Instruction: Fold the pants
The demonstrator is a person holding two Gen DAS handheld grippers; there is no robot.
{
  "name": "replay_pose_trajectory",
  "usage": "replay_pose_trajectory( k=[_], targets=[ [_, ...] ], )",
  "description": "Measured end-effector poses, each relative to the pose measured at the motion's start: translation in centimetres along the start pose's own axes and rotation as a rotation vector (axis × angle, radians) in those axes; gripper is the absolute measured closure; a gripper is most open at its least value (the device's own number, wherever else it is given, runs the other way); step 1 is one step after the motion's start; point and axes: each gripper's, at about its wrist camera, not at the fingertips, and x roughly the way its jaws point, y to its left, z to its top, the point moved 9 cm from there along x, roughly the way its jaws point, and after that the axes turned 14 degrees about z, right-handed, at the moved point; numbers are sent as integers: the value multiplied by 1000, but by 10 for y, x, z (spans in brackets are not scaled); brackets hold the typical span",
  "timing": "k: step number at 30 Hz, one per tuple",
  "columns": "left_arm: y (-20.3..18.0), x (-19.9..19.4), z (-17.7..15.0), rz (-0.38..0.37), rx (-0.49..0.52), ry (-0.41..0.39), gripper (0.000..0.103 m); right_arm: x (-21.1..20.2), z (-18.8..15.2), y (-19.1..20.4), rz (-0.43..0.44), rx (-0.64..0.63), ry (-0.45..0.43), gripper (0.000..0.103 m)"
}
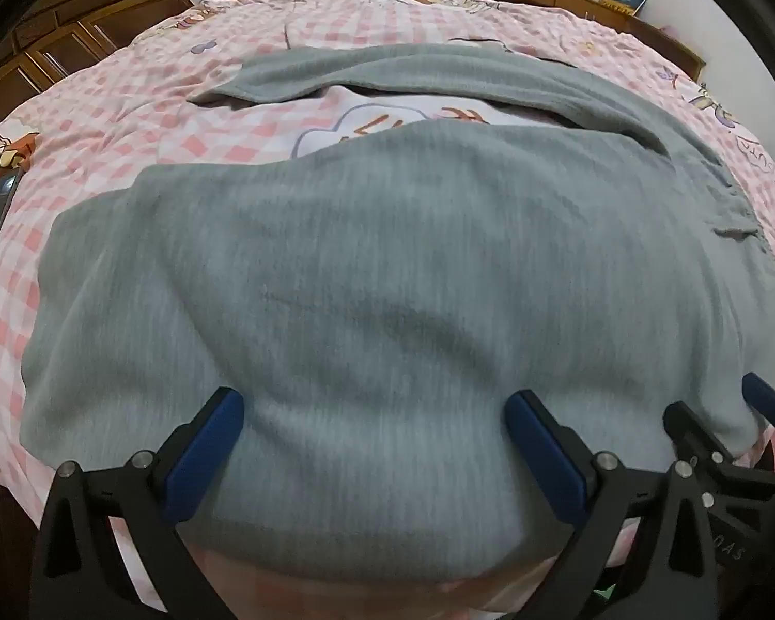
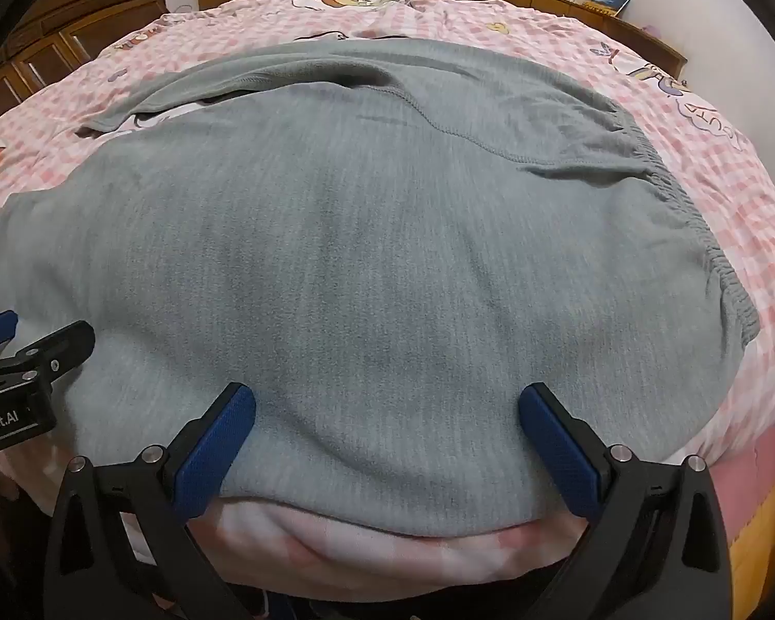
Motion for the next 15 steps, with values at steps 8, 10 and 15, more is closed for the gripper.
replay_pose_trajectory(
  k=[8,10,15],
  targets=[
    [2,0,-1,5,0,-7,0,1,-1,2,3,-5,-10,0],
    [1,-1,-3,3,1,-14,0,1,-1,1,-2,-12,-19,0],
    [-1,-2,-3,3,-2,-6,0,0,-1,3,-6,-14,-30,0]
  ],
)
